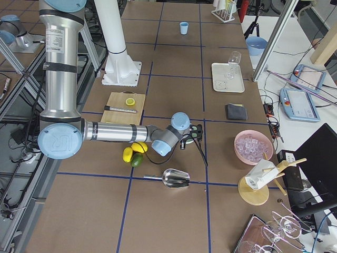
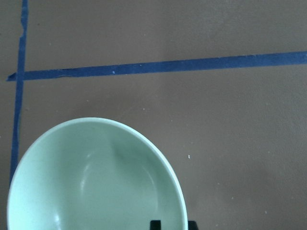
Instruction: Pour ice into bowl
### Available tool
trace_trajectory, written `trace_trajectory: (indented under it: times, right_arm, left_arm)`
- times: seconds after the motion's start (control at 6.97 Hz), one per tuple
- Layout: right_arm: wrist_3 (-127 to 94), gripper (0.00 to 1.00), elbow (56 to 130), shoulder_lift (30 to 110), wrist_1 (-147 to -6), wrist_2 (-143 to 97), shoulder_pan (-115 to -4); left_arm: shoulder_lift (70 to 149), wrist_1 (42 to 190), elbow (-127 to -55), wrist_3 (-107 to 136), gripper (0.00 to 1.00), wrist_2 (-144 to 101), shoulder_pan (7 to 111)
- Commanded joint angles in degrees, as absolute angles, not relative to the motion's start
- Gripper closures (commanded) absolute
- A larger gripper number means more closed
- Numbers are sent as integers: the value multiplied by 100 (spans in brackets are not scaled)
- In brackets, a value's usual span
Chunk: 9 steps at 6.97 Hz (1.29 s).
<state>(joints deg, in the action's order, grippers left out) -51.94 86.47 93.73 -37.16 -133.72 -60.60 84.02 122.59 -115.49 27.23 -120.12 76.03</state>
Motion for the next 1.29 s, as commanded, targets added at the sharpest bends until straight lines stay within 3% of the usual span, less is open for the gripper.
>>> trace_trajectory:
  times: [0.0, 0.29, 0.57, 0.72, 1.15]
  right_arm:
    - [-5212, 100, 8797, 9369, -3744, -13823, -6344]
    - [-5229, 100, 9697, 9334, -4871, -14246, -6740]
    - [-5604, 100, 11024, 8339, -7431, -14212, -6680]
    - [-6260, 100, 11256, 7680, -8062, -14090, -6340]
    - [-8179, 100, 11189, 6280, -8444, -12504, -4523]
  left_arm:
    - [8385, 12662, -11497, 3476, 0, -11806, 7070]
    - [7922, 13538, -11513, 4224, 0, -11306, 6367]
    - [6845, 15151, -11566, 5067, 0, -10568, 5455]
    - [6238, 15831, -11549, 5237, 0, -9894, 4953]
    - [6082, 16597, -10876, 5709, 0, -8575, 4214]
